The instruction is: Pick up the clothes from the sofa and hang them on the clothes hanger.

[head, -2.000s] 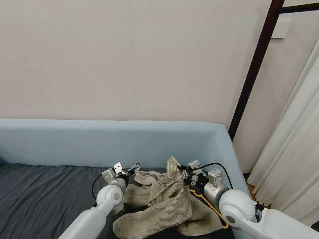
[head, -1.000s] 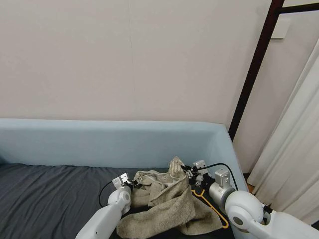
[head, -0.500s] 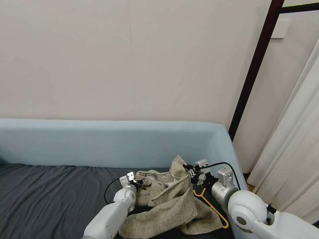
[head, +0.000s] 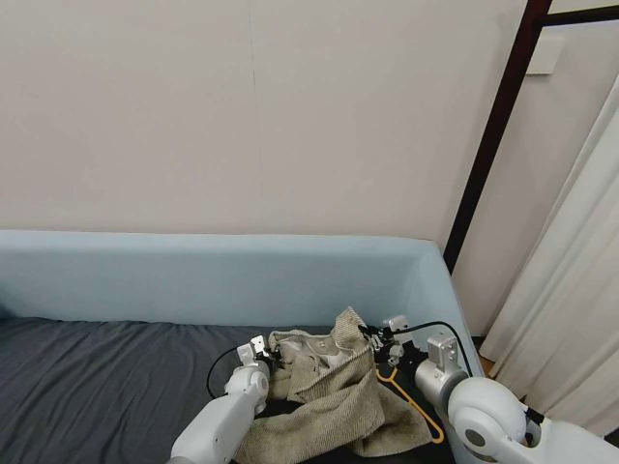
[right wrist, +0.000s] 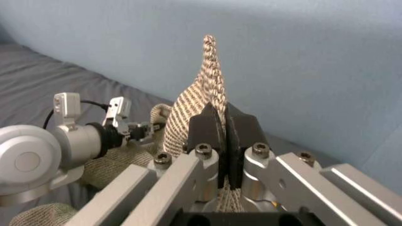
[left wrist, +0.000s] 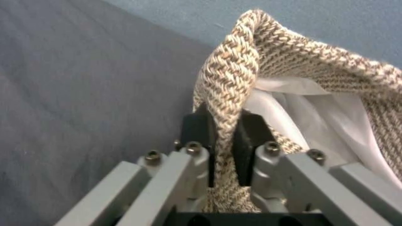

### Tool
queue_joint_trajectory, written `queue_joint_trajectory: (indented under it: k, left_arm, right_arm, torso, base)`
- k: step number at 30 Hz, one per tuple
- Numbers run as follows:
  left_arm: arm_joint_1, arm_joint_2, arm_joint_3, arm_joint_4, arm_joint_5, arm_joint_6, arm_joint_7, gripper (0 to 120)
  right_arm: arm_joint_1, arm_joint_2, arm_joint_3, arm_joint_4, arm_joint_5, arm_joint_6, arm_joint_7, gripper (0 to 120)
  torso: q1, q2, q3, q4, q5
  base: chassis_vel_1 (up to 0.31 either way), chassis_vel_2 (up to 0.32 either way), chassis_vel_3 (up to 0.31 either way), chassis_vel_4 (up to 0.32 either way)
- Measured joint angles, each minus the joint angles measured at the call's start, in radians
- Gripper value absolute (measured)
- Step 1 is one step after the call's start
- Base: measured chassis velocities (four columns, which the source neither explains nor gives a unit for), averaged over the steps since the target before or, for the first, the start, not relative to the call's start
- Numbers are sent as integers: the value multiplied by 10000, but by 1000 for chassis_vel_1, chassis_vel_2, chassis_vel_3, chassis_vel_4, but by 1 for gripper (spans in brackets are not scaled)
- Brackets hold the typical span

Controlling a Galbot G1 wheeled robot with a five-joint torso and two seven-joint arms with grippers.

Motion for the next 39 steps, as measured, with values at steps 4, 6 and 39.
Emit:
queue_joint_trajectory:
  k: [4, 6, 39]
  left_arm:
    - [236, 260, 64, -610, -2, 50, -214, 3]
    - [450, 525, 151, -1234, -104, 186, -418, 3]
    - [3654, 8833, -2609, -13355, -563, 244, -1104, 3]
  right_arm:
    - [-92, -4, 89, -1, -20, 9, 0, 0]
    - [-152, -3, 128, -28, -74, 36, -9, 0]
    - [626, 273, 2314, 76, 521, 681, 298, 0]
  torso:
    - [0, 0, 0, 2, 0]
    - [0, 0, 0, 2, 0]
    - [-1, 1, -1, 0, 1]
  base:
    - [0, 0, 0, 0]
    - [0, 0, 0, 0]
    - [0, 0, 0, 0]
